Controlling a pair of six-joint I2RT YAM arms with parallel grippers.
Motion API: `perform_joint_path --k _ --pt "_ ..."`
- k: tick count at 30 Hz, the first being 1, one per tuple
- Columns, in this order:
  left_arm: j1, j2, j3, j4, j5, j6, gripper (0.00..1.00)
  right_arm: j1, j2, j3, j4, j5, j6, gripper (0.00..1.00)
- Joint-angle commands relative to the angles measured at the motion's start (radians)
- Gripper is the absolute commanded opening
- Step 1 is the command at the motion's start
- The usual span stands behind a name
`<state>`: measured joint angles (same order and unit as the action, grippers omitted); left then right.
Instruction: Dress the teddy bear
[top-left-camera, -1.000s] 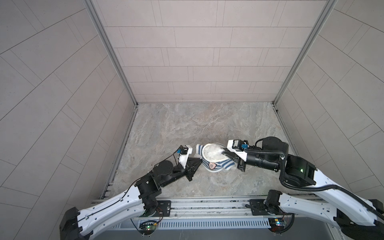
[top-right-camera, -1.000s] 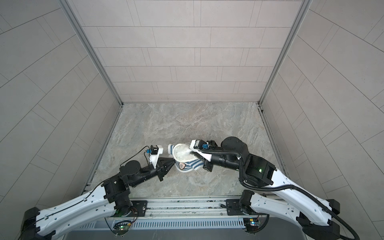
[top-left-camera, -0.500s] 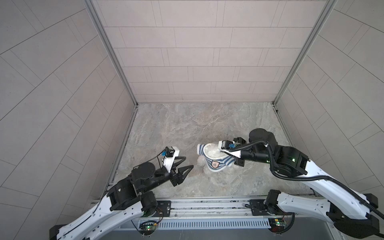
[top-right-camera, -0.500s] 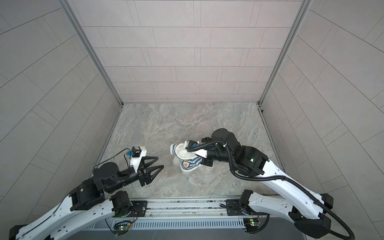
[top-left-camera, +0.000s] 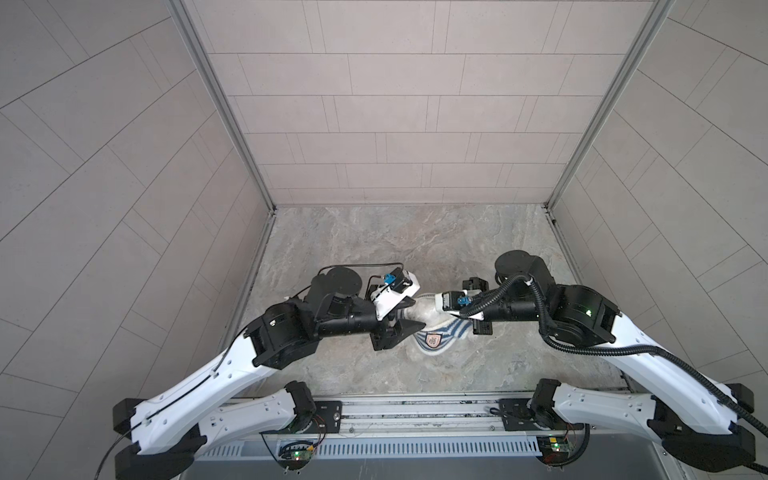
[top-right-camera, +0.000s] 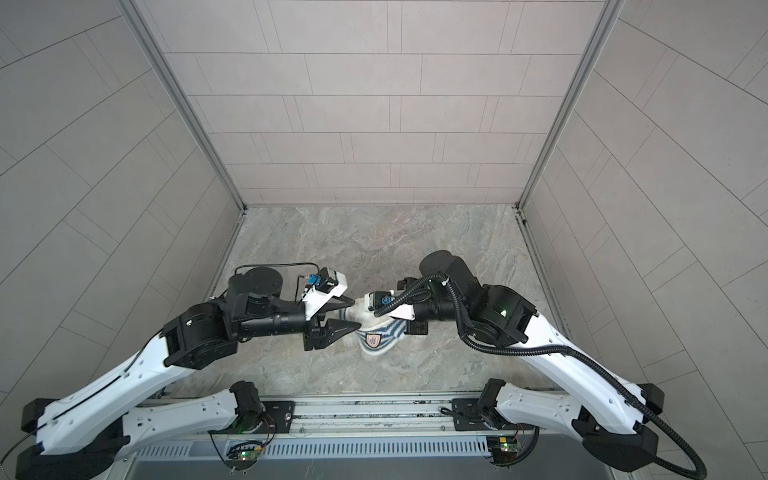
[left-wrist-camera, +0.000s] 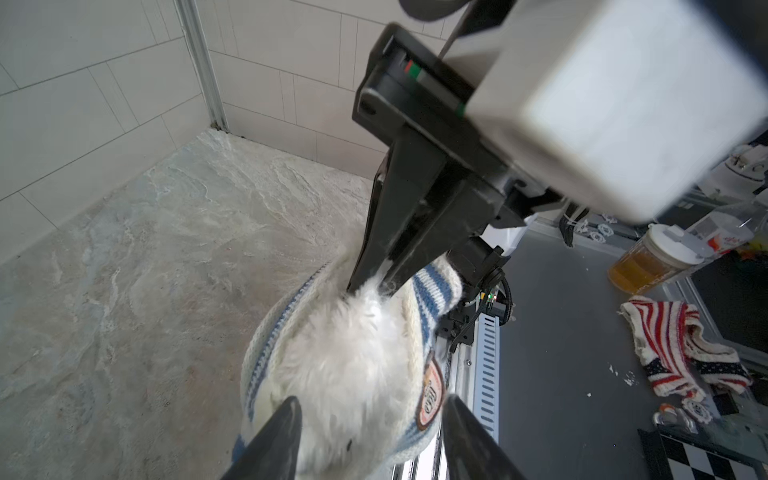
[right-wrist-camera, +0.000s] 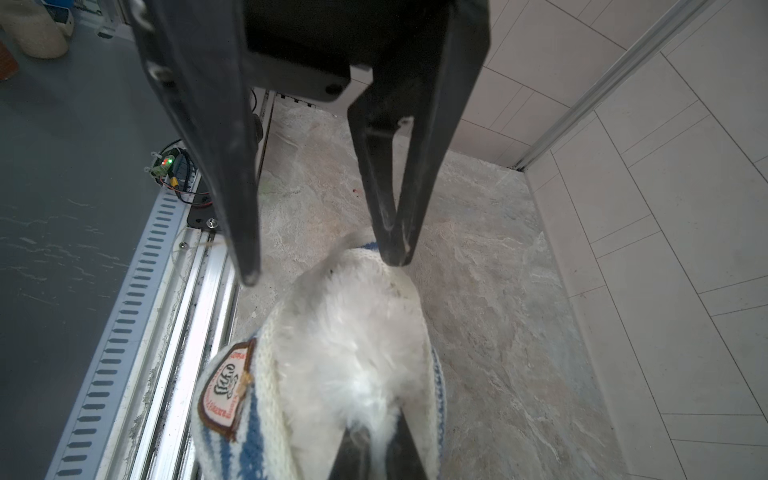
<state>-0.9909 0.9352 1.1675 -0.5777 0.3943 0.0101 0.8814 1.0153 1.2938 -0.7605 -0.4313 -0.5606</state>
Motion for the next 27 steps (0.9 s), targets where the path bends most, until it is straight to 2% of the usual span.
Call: perform_joint_path --k 1,5,13,27 --pt "-0.004 0.017 0.034 -0.025 0.038 0.057 0.57 -0.001 -0.026 -0.007 0.032 -0.058 -0.039 0.00" --pt "-0.004 0.052 0.030 -0.024 0.032 0.067 0.54 -0.001 -0.032 -0.024 0.067 -0.083 -0.035 0.00" --pt "-0.004 0.089 0.029 0.012 0.046 0.055 0.43 -0.001 -0.033 -0.036 0.101 -0.104 -0.026 0.00" --pt "-0.003 0.125 -0.010 0.074 0.040 0.057 0.32 -0.001 -0.005 -0.034 0.165 -0.098 0.028 0.00"
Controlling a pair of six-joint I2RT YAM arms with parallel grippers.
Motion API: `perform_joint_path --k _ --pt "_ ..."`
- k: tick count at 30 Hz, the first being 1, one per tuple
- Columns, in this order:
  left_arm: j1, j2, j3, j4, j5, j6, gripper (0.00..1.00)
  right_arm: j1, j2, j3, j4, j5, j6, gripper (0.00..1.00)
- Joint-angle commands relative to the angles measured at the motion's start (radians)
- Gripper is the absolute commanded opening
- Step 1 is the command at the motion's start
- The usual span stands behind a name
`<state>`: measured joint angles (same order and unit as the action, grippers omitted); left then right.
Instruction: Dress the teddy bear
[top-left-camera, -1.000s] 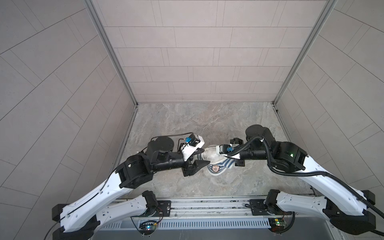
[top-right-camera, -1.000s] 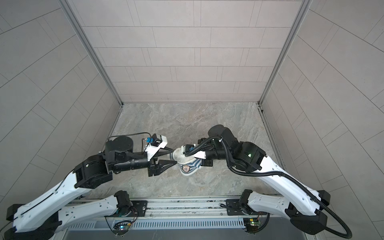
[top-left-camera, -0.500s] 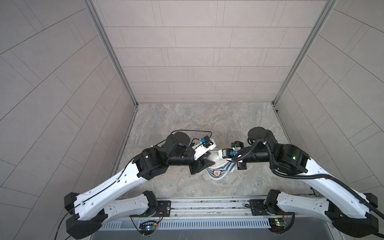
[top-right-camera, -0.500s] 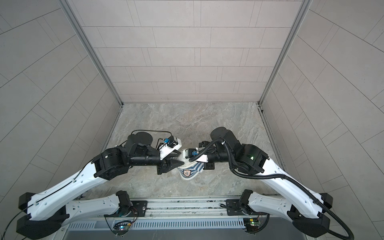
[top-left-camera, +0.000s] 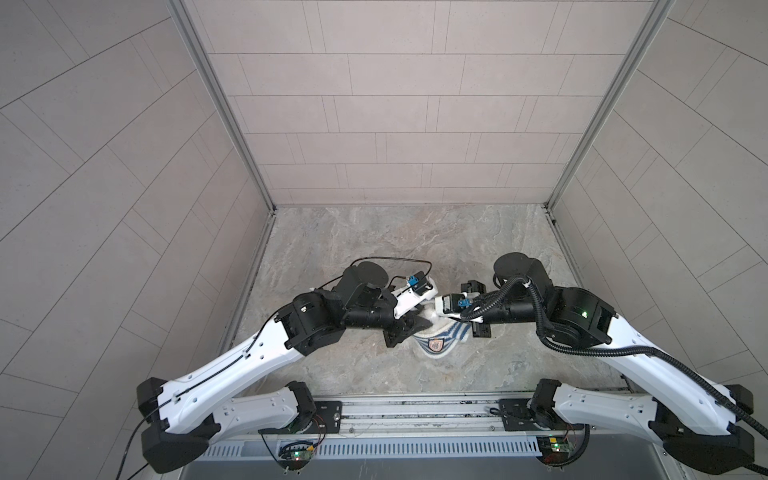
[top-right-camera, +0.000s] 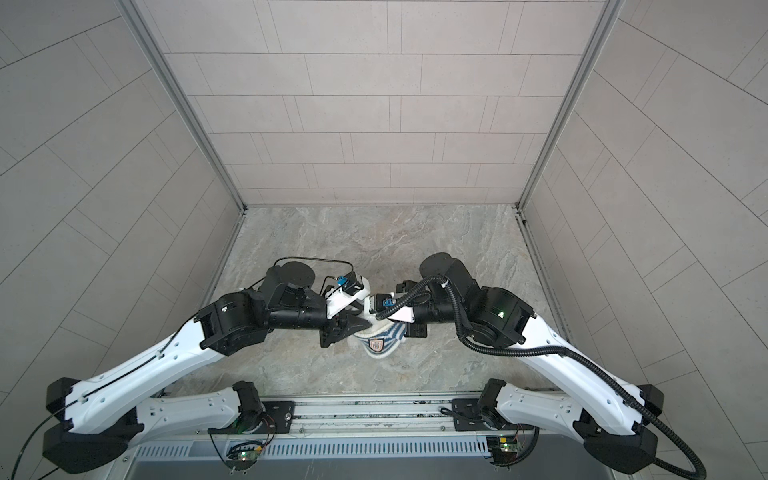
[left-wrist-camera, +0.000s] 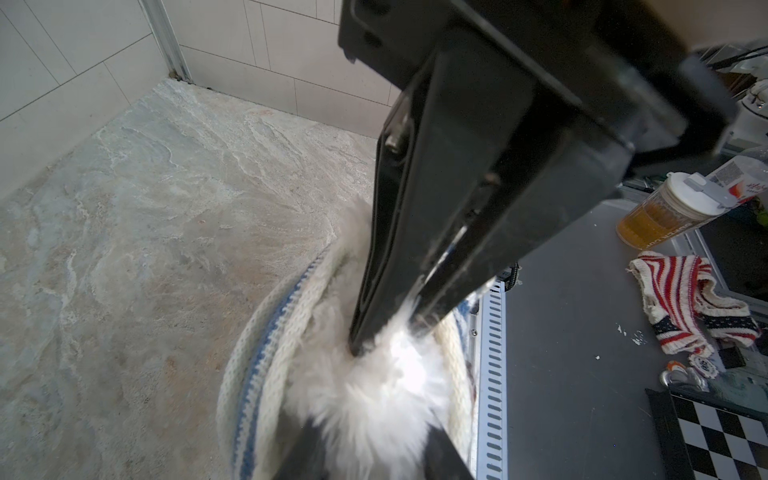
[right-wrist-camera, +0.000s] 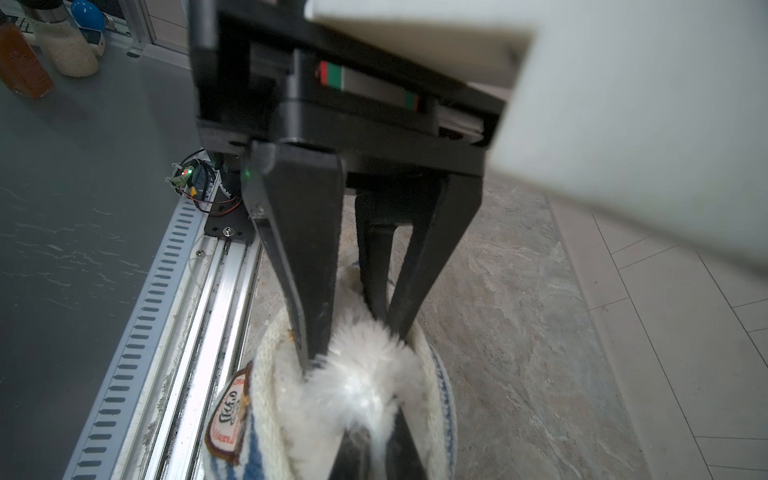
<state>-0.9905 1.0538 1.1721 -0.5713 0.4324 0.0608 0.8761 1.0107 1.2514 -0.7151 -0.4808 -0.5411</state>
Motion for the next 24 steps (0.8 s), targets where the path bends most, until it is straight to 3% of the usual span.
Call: perform_joint_path --k 1,5,7,8,11,12,17,20,24 --pt "-0.004 0.003 -0.021 0.083 -0.008 0.001 0.26 0.004 0.001 0.007 0.117 -0.048 0.010 0.00" --pt "-0.004 -0.012 -0.040 0.126 -0.068 -0.012 0.01 0.004 -0.005 0.000 0.121 -0.034 0.018 0.00" --pt "-0.004 -0.028 -0.052 0.137 -0.136 -0.019 0.00 0.006 -0.021 -0.015 0.134 0.000 0.028 0.00" --pt "-0.004 -0.038 -0.061 0.145 -0.158 -0.024 0.00 0.006 -0.036 -0.025 0.142 0.018 0.038 0.06" --pt "0.009 -0.073 -0.095 0.193 -0.219 -0.065 0.00 0.004 -0.108 -0.077 0.177 0.124 0.124 0.37" --pt "0.019 -0.082 -0.107 0.212 -0.219 -0.081 0.00 0.005 -0.144 -0.100 0.185 0.190 0.174 0.46" --pt "0.067 -0.139 -0.190 0.321 -0.214 -0.177 0.00 0.002 -0.327 -0.262 0.282 0.373 0.443 0.57" --pt "0.108 -0.170 -0.233 0.375 -0.216 -0.250 0.00 0.003 -0.434 -0.373 0.323 0.461 0.644 0.58" --pt "0.114 -0.177 -0.252 0.397 -0.258 -0.303 0.00 0.001 -0.546 -0.531 0.417 0.560 1.004 0.55"
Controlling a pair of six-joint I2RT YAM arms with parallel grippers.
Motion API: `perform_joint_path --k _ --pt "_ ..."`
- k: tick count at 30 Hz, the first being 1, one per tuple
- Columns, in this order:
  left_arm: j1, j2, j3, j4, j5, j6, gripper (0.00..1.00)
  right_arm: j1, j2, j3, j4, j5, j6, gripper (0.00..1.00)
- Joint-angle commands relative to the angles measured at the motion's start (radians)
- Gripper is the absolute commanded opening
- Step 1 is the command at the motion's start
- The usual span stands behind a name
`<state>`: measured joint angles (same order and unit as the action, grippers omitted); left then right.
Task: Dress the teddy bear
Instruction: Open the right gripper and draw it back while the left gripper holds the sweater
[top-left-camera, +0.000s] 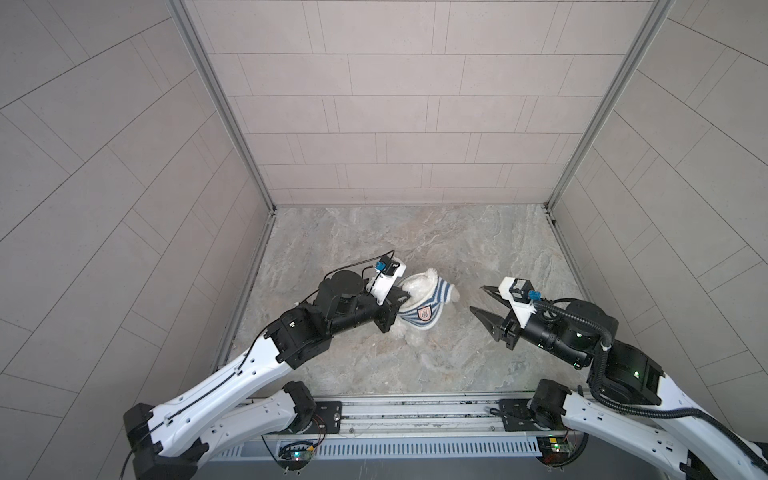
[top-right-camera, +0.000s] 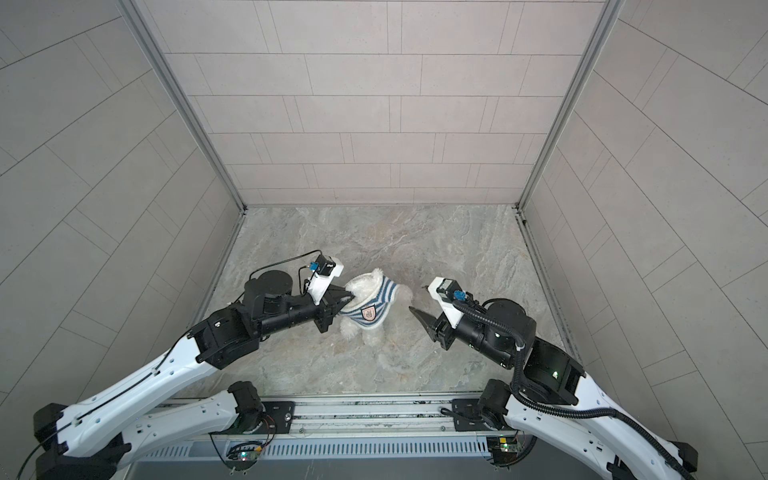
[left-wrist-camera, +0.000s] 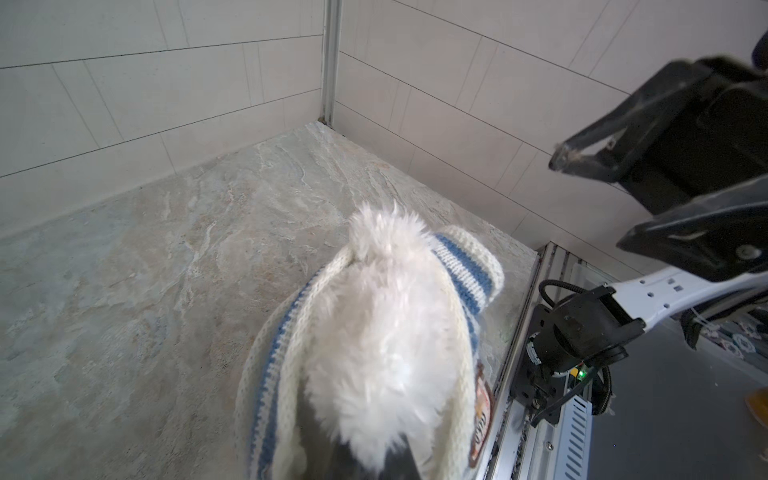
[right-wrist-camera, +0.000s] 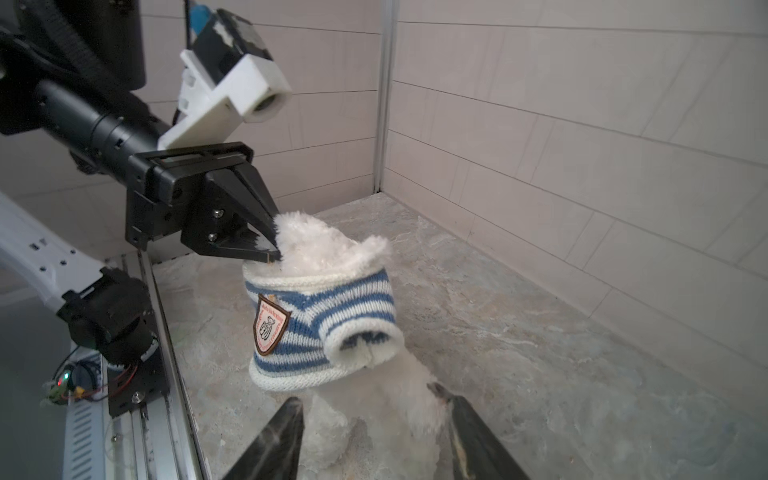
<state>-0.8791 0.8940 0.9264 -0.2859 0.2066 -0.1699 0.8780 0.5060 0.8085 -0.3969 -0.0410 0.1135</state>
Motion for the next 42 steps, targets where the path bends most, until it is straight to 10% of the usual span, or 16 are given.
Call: perform_joint_path --k 1,6,22,42 --pt "0.003 -0.017 -0.012 0.116 -0.039 -0.081 0.00 0.000 -0.060 -0.131 0.146 0.110 0.419 0.53" --pt "0.003 -0.028 -0.071 0.173 -0.061 -0.133 0.00 0.000 -0.067 -0.331 0.401 0.053 0.681 0.49" --pt "0.000 -0.049 -0.126 0.216 -0.030 -0.151 0.00 0.000 0.246 -0.332 0.724 -0.062 0.784 0.47" --pt "-0.011 -0.088 -0.152 0.240 -0.036 -0.156 0.00 0.001 0.232 -0.360 0.520 0.044 0.747 0.00"
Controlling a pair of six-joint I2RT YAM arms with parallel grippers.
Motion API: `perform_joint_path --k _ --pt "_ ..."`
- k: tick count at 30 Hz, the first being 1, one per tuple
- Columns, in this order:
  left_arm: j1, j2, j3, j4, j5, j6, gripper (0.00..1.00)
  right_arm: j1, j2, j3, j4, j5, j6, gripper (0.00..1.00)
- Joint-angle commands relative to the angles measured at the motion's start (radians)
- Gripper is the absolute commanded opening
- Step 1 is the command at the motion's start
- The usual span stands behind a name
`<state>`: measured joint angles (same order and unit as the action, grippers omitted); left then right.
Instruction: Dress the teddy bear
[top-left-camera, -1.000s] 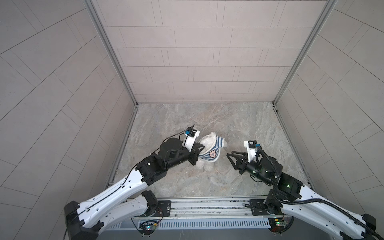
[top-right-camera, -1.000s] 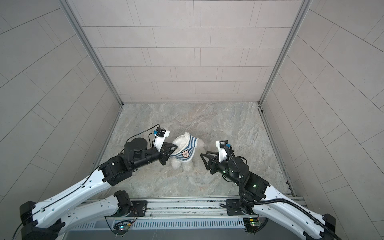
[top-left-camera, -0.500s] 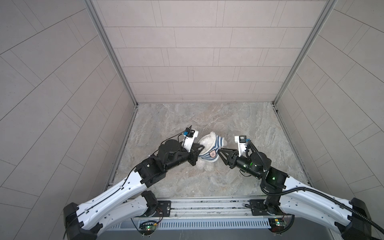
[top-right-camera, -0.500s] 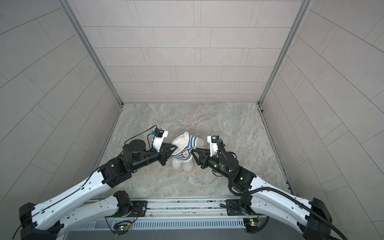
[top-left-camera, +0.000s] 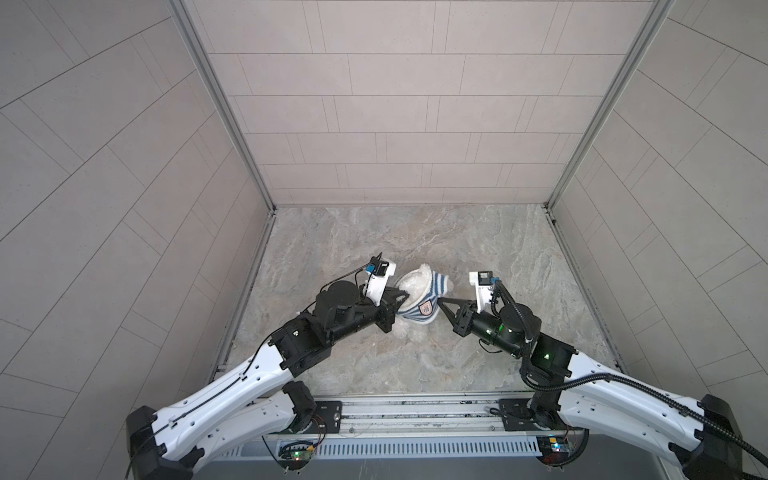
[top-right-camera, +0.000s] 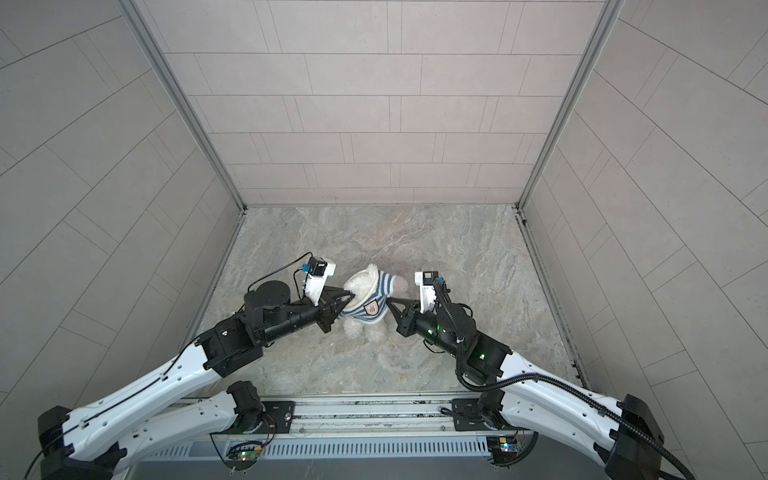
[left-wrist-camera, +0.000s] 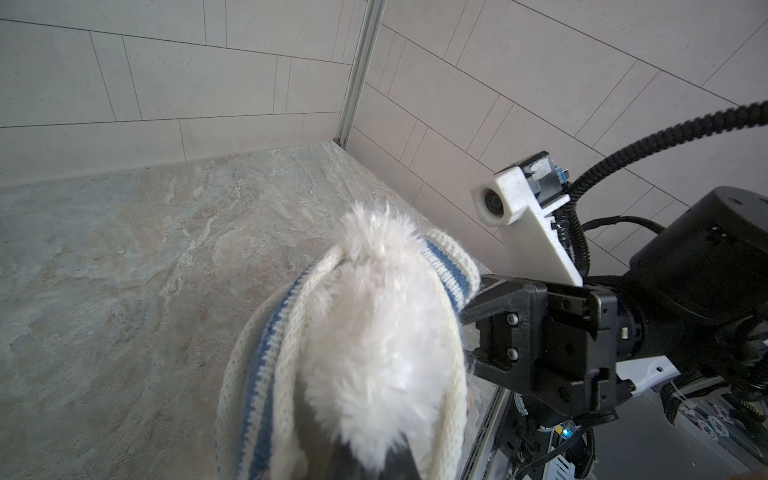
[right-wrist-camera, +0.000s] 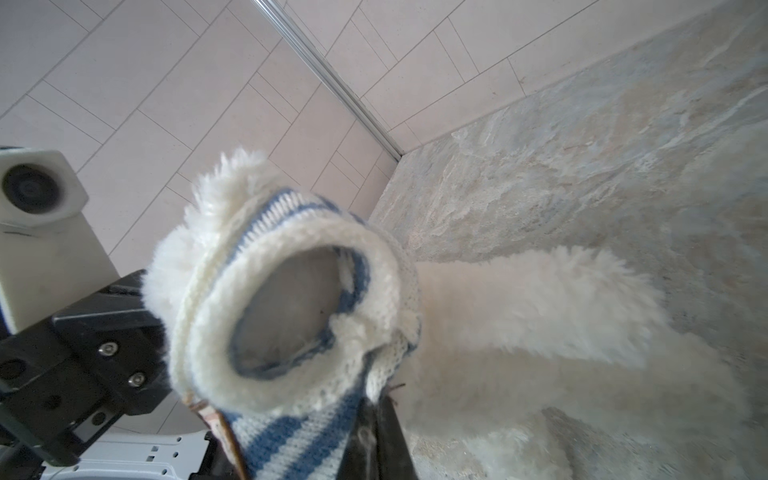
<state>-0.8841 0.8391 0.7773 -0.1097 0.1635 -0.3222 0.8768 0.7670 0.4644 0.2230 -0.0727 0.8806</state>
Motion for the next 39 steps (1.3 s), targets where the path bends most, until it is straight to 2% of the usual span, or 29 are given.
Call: perform_joint_path --k 1,5,9,14,18,21,27,31,36,39 --pt "-0.006 -0.037 -0.004 0.064 0.008 -0.001 0.00 0.000 -0.041 -0.031 -0.138 0.112 -0.028 0.00" --pt "-0.006 -0.046 -0.011 0.058 0.006 -0.003 0.00 -0.022 -0.067 -0.100 -0.229 0.194 -0.048 0.00" --pt "-0.006 -0.069 -0.034 0.074 0.021 -0.006 0.00 -0.068 -0.055 -0.122 -0.267 0.206 -0.081 0.00" --pt "-0.006 -0.101 -0.061 0.101 0.035 -0.019 0.00 -0.113 0.036 -0.087 -0.273 0.171 -0.133 0.00" --pt "-0.006 -0.140 -0.087 0.141 0.055 -0.032 0.00 -0.117 0.131 -0.054 -0.275 0.163 -0.162 0.00" --pt "-0.006 -0.162 -0.101 0.188 0.110 -0.038 0.00 -0.119 0.196 -0.020 -0.263 0.164 -0.191 0.00" --pt "-0.007 -0.158 -0.099 0.229 0.188 -0.042 0.00 -0.088 0.349 0.181 -0.287 0.116 -0.306 0.00" --pt "-0.006 -0.172 -0.094 0.238 0.171 -0.050 0.00 -0.085 0.406 0.253 -0.317 0.083 -0.305 0.00" --pt "-0.004 -0.224 -0.064 0.191 0.074 -0.062 0.00 -0.102 0.372 0.147 -0.278 0.148 -0.289 0.00" --pt "-0.001 -0.232 -0.052 0.181 0.020 -0.093 0.00 -0.134 0.345 0.087 -0.257 0.139 -0.289 0.00"
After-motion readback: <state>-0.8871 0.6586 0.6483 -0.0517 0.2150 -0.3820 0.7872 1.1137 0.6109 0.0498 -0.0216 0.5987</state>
